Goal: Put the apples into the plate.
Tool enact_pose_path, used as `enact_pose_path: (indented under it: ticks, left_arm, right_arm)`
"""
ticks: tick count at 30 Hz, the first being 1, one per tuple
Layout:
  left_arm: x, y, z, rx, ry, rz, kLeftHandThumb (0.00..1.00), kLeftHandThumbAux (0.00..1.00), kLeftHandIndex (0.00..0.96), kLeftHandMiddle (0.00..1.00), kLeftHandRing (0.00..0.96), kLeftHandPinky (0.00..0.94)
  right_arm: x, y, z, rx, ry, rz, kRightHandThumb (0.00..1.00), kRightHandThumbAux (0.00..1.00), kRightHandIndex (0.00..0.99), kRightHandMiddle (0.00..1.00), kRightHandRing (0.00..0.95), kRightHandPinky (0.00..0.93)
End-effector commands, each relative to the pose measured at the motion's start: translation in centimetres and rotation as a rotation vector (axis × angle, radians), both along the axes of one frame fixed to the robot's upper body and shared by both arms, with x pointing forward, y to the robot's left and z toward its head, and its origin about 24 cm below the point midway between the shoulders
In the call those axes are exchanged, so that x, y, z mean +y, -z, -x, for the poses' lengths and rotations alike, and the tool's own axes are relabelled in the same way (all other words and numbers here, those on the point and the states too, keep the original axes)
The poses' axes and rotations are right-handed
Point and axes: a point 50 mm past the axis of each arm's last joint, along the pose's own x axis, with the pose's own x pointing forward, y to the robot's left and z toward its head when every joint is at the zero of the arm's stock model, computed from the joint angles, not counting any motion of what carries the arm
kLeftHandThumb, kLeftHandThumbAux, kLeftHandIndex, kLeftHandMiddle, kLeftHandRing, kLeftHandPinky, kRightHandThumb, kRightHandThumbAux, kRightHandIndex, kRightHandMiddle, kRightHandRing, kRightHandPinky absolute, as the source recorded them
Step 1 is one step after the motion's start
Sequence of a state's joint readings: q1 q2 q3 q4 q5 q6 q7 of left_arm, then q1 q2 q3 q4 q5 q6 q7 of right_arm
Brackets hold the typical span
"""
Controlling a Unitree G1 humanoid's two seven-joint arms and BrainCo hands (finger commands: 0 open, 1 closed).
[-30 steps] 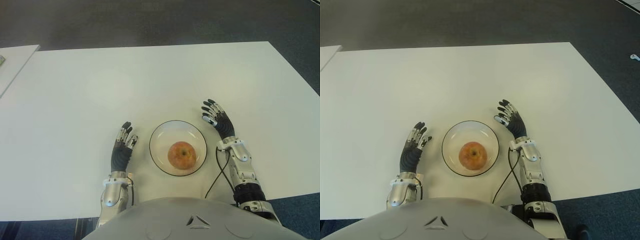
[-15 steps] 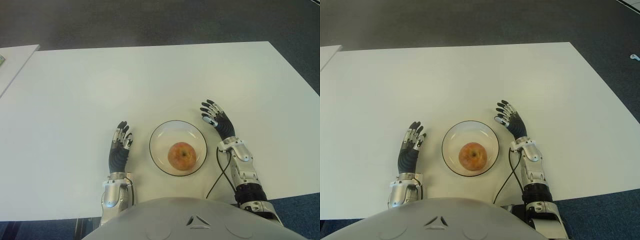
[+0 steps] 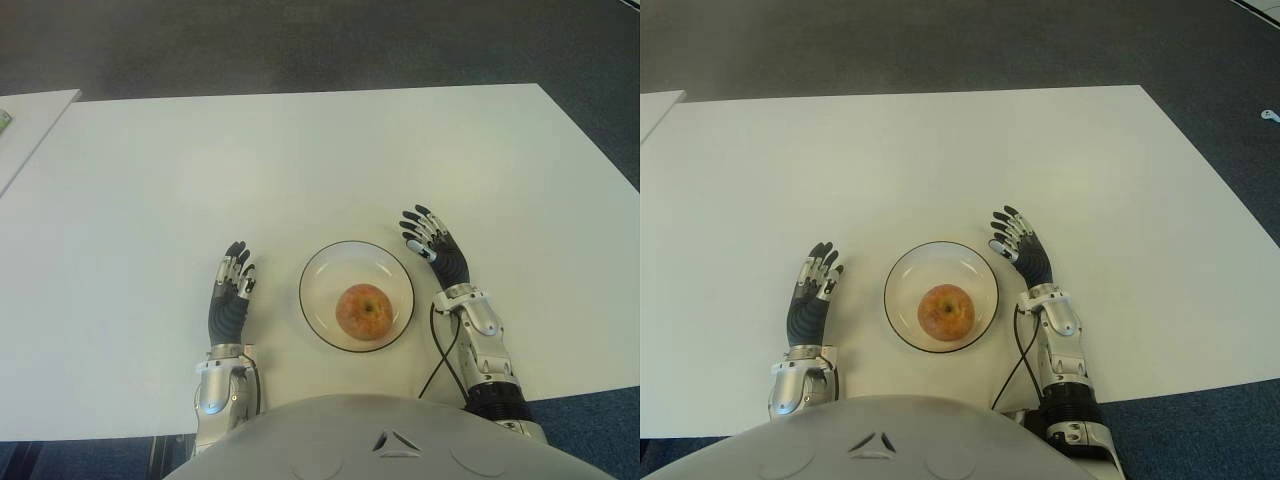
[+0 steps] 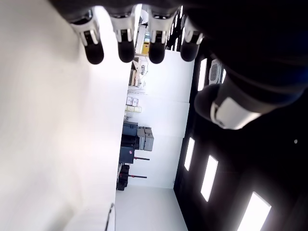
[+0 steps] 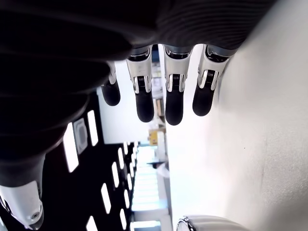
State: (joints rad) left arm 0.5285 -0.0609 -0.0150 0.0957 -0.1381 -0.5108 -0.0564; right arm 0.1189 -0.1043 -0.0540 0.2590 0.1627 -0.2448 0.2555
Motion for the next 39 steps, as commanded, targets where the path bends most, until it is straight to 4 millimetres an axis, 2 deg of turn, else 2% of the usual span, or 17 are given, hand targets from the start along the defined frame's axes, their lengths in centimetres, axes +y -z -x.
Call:
enact_pose_path:
  ticks: [1, 16, 39]
  left_arm:
    - [0.1, 1.4, 1.0, 0.085, 0.005, 0.018, 0.123, 0.531, 0.065, 0.081, 0.039, 0.044]
    - [0.9, 1.9, 0.5, 0.059, -0.055, 0.060, 0.165, 0.534, 0.074, 0.075, 0.033, 0.032]
    - [1.6, 2.0, 0.1, 0.069, -0.065, 0.096, 0.157, 0.493, 0.094, 0.087, 0.037, 0.033]
  right_arm:
    - [-0.2, 2.9, 2.5, 0.190, 0.052, -0.012, 0.159, 0.652, 0.086, 0.191, 0.181, 0.197]
    - [-0.1, 2.8, 2.6, 0.143, 0.129, 0.007, 0.174, 0.626, 0.086, 0.148, 0.140, 0.173]
    - [0.1, 2.8, 2.3, 0.152, 0.174, 0.035, 0.145, 0.627, 0.069, 0.161, 0.153, 0.176]
